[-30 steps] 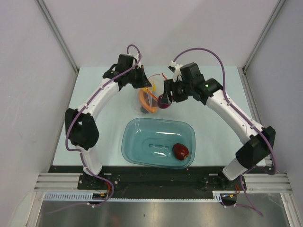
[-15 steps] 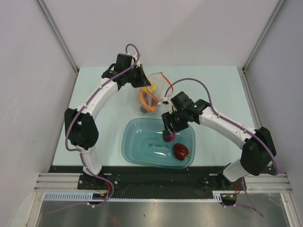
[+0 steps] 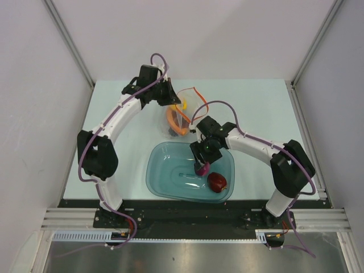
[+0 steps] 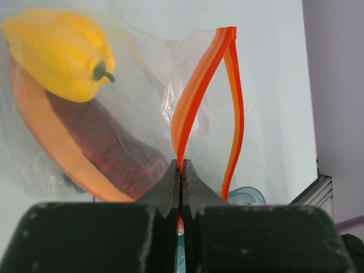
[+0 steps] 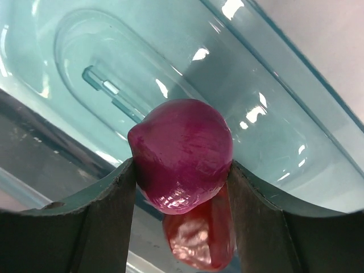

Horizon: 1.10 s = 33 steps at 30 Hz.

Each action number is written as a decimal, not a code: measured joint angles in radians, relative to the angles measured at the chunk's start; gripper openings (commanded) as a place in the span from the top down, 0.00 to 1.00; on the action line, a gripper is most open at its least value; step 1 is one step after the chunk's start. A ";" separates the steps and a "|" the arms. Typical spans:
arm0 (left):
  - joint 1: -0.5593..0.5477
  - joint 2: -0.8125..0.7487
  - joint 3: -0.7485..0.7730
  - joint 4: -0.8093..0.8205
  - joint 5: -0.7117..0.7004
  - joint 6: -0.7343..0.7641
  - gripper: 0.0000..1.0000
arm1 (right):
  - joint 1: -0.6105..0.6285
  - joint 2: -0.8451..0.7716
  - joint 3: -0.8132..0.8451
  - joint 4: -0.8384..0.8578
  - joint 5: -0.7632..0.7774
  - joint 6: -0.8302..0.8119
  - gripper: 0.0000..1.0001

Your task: Open the zip-top bag and remove the fake food

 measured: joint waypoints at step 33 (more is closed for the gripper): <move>0.009 0.000 -0.006 0.001 0.008 0.000 1.00 | 0.000 -0.175 0.274 0.040 0.203 -0.001 0.18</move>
